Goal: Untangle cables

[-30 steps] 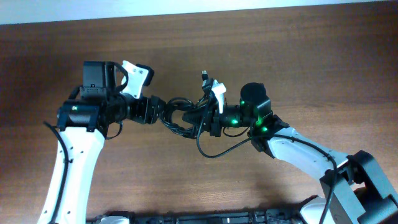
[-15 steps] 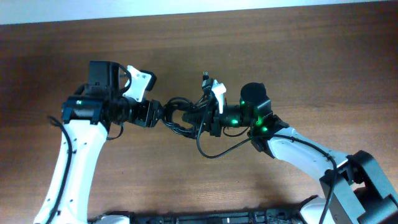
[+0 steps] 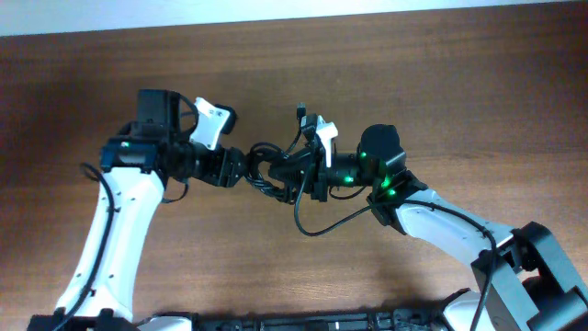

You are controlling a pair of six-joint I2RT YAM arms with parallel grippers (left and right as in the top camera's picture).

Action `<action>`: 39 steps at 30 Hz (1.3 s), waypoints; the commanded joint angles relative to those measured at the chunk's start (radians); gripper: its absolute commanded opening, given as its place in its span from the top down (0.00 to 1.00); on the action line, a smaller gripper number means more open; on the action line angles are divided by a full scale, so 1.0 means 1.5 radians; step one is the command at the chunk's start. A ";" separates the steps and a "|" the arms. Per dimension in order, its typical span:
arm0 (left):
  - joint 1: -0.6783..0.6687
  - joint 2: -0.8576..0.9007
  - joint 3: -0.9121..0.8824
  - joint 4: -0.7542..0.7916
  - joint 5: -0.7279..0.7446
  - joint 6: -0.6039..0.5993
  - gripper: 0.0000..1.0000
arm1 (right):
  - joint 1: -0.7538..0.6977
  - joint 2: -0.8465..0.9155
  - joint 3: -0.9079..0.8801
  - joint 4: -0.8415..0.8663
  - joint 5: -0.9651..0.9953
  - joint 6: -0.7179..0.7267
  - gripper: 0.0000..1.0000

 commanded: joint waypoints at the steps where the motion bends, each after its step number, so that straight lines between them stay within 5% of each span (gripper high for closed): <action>1: -0.075 0.008 -0.039 0.030 0.038 0.011 0.41 | 0.004 -0.008 0.016 0.023 -0.003 0.023 0.96; 5: -0.094 0.009 -0.055 0.085 -0.096 -0.093 0.67 | 0.004 -0.008 0.016 0.026 -0.003 0.027 0.96; 8: -0.093 0.009 -0.059 0.110 -0.197 -0.207 1.00 | 0.004 -0.008 0.016 0.026 -0.003 0.027 0.96; 12: -0.093 0.008 -0.059 0.119 -0.323 -0.293 1.00 | 0.004 -0.008 0.016 -0.004 0.011 0.026 0.95; 17: -0.085 -0.014 -0.054 0.126 -0.351 -0.295 1.00 | 0.004 -0.008 0.016 -0.183 0.160 0.024 0.73; 18: -0.081 -0.027 -0.054 0.127 -0.373 -0.295 1.00 | 0.004 -0.008 0.016 -0.192 0.160 0.024 0.63; 20: -0.074 -0.047 -0.054 0.128 -0.389 -0.295 1.00 | 0.004 -0.008 0.016 -0.192 0.160 0.024 0.27; 23: -0.071 -0.057 -0.054 0.129 -0.389 -0.295 1.00 | 0.004 -0.008 0.016 -0.207 0.184 0.024 0.06; 29: -0.071 -0.057 -0.054 0.130 -0.389 -0.295 1.00 | 0.005 -0.008 0.016 -0.272 0.179 0.024 0.01; 39: -0.071 -0.056 -0.054 0.134 -0.389 -0.294 1.00 | -0.012 -0.008 0.016 -0.273 -0.125 -0.054 0.06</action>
